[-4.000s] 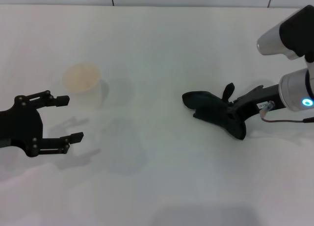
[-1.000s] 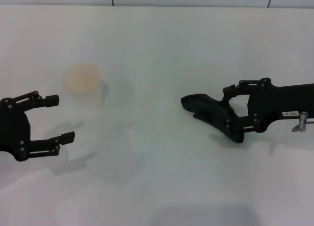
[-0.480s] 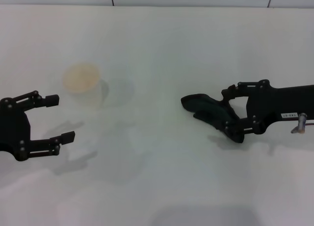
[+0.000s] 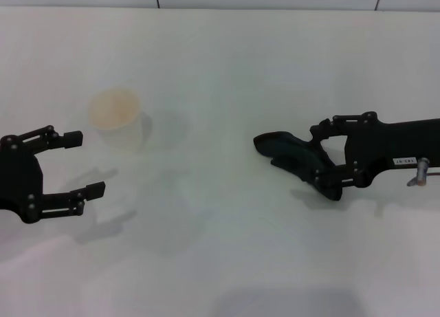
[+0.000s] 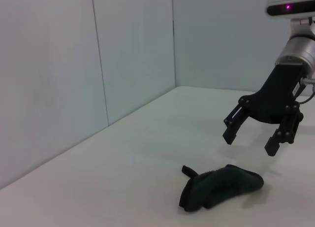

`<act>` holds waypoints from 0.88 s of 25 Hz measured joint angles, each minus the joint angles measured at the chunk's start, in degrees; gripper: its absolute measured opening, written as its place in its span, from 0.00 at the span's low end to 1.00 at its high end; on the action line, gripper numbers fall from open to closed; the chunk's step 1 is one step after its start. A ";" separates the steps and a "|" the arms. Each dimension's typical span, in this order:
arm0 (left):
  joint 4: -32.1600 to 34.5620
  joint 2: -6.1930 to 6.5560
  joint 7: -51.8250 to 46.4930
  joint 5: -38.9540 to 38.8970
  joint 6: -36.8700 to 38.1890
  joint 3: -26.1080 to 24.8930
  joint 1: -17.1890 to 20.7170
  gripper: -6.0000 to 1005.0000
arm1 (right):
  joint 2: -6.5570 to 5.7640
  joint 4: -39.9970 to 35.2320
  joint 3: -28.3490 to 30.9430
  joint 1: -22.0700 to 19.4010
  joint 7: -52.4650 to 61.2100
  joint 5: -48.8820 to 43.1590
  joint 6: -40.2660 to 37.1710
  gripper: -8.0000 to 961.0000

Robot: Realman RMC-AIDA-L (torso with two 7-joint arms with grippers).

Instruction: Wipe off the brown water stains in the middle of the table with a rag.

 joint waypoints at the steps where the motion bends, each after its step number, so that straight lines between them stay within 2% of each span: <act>1: -0.02 0.00 0.01 0.00 -0.01 0.00 0.00 0.87 | 0.01 -0.10 0.05 0.05 0.49 -0.63 -0.03 0.83; 6: 0.02 -0.04 0.04 0.00 -0.03 0.00 -0.12 0.87 | 0.01 -0.97 0.21 0.60 3.91 -5.05 -0.05 0.83; 22: 0.06 -0.06 0.61 -0.21 -0.18 0.00 -0.18 0.87 | 0.09 -2.03 0.42 0.44 4.04 -4.95 0.04 0.83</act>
